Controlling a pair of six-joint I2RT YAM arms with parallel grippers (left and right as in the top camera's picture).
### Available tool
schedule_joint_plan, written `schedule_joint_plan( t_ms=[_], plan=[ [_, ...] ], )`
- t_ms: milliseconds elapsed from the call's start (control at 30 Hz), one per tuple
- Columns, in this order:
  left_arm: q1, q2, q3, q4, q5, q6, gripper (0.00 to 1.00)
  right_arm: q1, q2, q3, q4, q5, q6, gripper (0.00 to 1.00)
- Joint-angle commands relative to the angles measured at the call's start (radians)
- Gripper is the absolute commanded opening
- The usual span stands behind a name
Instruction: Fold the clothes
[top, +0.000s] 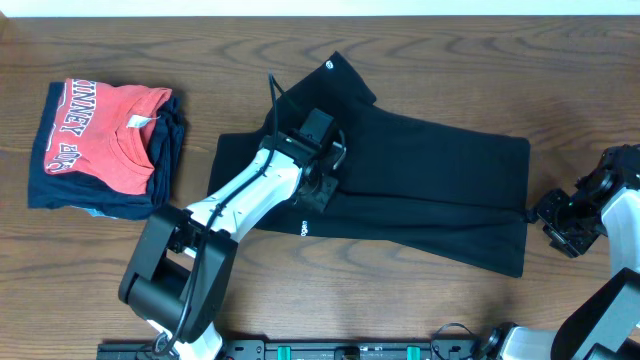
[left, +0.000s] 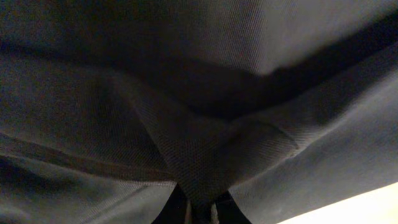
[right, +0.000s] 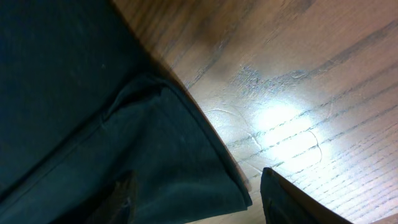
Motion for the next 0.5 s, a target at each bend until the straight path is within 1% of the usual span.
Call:
schedule_joint_plan(
  t_ms=[0, 300, 467],
  plan=[
    [-0.001, -0.019, 0.023, 0.024, -0.051, 0.01, 0.06, 0.001, -0.013, 0.013, 0.0, -0.005, -0.011, 0.63],
    [-0.001, -0.019, 0.023, 0.179, -0.19, 0.014, 0.06, 0.001, -0.013, 0.013, 0.011, -0.005, -0.01, 0.63],
    [0.0, -0.019, 0.023, 0.262, -0.233, 0.014, 0.06, 0.001, -0.013, 0.013, 0.011, -0.005, -0.01, 0.64]
  ],
)
